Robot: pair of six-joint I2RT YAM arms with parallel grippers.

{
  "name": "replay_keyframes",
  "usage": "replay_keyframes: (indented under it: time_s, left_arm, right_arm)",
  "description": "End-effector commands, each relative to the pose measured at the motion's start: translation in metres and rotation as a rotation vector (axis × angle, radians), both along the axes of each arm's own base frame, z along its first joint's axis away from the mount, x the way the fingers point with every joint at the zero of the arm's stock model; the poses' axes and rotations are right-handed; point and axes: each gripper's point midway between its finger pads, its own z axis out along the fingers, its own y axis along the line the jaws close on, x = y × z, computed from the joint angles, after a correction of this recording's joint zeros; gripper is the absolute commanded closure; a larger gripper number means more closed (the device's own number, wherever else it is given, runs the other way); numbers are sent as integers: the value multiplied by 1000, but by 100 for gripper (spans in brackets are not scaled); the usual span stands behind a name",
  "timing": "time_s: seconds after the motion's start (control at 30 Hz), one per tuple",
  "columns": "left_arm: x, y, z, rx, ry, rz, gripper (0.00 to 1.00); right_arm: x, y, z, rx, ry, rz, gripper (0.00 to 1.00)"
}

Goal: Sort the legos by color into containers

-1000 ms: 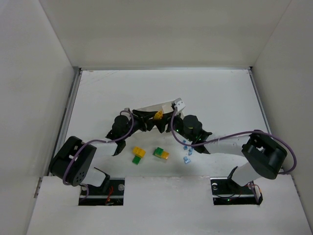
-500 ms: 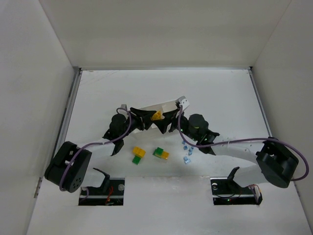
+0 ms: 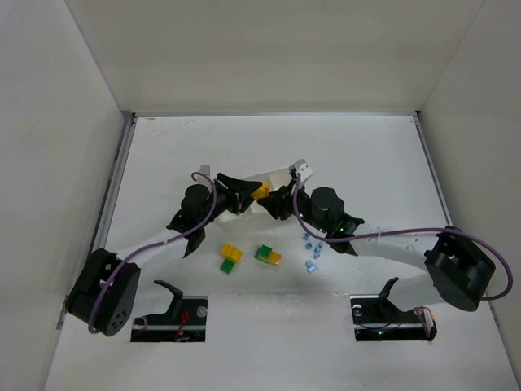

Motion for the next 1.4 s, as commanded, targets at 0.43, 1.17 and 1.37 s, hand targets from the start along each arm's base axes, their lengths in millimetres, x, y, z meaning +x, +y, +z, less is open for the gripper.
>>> replay_keyframes:
  time_s: [0.43,1.17,1.37]
  left_arm:
    - [16,24,29,256,-173,90,89]
    - [18,47,38,522,-302,154,88]
    - [20,27,38,578,-335,101,88]
  right_arm:
    - [13,-43,54,153,-56,-85,79]
    - [59,-38,-4,23,75,-206,77]
    - [77,-58,-23,-33,96,-347,73]
